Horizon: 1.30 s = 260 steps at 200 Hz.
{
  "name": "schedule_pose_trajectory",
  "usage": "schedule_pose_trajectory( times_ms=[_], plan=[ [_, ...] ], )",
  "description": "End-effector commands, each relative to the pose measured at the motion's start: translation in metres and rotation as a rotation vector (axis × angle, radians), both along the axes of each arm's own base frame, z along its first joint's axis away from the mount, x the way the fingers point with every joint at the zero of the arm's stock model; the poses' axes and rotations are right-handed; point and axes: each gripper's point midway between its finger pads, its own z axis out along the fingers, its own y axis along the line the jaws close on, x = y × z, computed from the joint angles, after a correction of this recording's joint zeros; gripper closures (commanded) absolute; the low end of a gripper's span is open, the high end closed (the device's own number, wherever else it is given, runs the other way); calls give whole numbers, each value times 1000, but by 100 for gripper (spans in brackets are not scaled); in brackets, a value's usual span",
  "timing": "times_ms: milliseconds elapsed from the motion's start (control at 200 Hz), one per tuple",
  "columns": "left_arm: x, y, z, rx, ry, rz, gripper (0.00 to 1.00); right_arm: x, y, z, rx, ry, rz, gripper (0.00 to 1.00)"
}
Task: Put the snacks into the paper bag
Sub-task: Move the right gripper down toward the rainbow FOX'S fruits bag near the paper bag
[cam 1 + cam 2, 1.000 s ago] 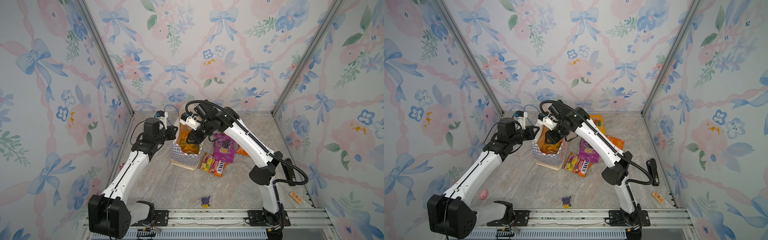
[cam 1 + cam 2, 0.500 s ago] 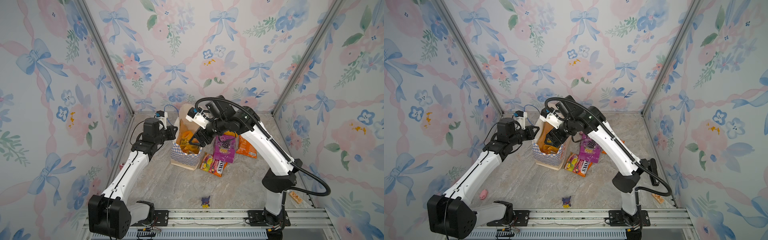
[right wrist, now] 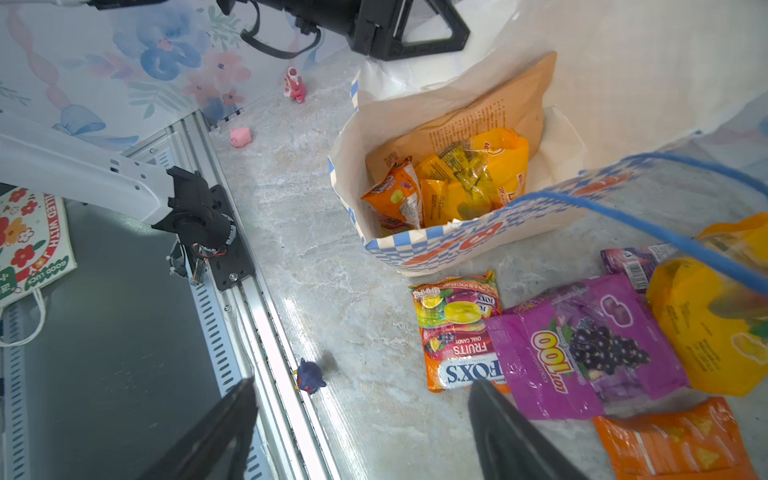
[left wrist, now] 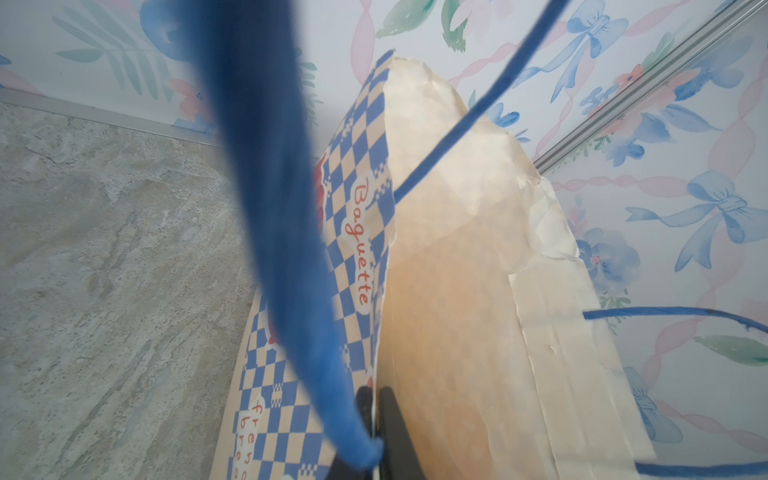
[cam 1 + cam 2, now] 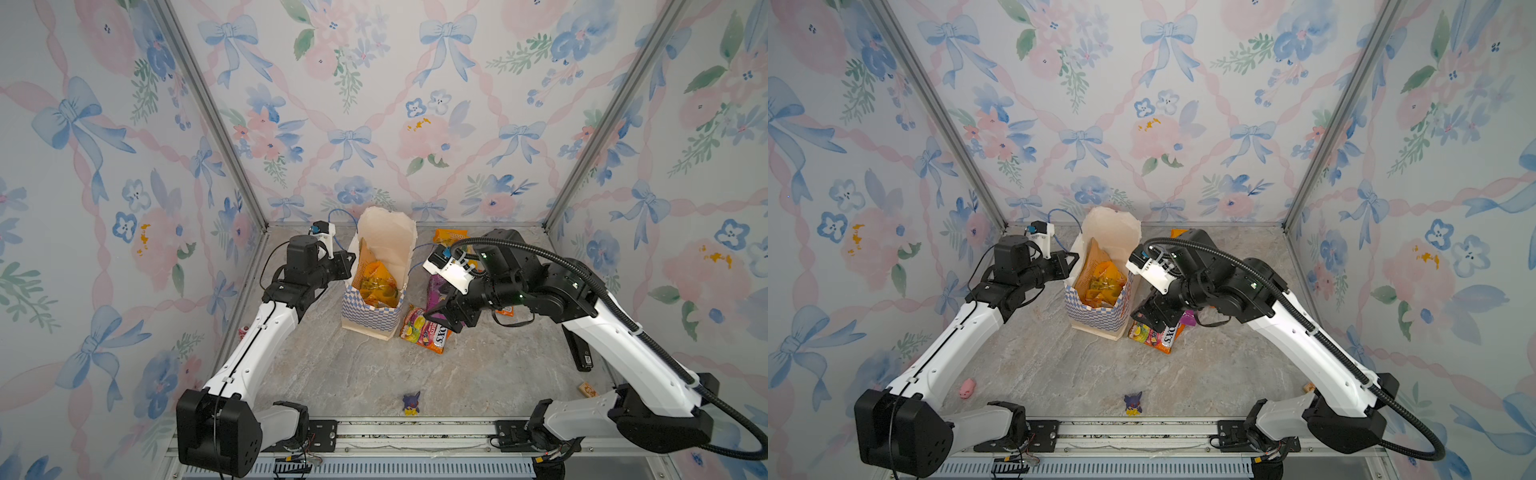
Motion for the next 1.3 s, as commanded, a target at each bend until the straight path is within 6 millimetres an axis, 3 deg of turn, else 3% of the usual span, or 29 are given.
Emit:
schedule_pose_trajectory(
  times_ms=[0,215,470,925,1295],
  plan=[
    [1,-1,2,-11,-8,-15,92,5,-8,-10,32,-58,-61,17],
    [2,0,-2,-9,2,-15,92,14,-41,-82,-137,-94,-164,14],
    [1,1,-2,-13,2,-18,92,32,-43,-142,-210,-174,-191,11],
    [2,2,-4,-15,9,-17,92,47,2,-205,-182,-211,-185,9],
    [1,3,-4,-16,8,-13,91,53,9,-243,-243,-253,-181,9]
  ],
)
